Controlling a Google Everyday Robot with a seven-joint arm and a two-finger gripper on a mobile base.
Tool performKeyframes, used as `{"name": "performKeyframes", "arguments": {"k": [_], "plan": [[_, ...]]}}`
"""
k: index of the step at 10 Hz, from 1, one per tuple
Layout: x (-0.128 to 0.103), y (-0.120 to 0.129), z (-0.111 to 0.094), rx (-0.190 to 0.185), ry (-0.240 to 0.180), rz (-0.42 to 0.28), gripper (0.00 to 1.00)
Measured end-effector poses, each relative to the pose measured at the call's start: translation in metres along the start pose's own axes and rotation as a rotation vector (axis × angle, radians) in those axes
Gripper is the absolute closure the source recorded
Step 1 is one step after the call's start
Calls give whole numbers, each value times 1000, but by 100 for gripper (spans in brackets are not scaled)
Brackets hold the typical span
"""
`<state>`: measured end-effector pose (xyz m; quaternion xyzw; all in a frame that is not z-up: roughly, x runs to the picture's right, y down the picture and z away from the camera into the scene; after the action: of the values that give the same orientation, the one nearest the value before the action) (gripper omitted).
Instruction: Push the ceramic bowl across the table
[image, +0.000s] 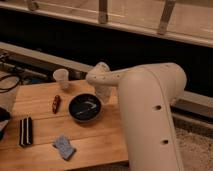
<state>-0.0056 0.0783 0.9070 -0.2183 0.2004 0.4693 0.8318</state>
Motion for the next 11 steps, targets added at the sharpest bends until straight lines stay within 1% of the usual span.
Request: {"name": "performKeyframes", "arguments": {"k": [1,2,4,6,7,9,11], "plan": [[-2,5,1,5,3,-10,100],[-6,19,1,8,12,-27,100],[-11,36,3,7,22,-46,100],[-3,45,8,12,41,-62,100],[-4,58,4,11,45,-78,100],[-4,91,0,-9,61,-108,100],[-5,99,1,-8,77,-127,100]]}}
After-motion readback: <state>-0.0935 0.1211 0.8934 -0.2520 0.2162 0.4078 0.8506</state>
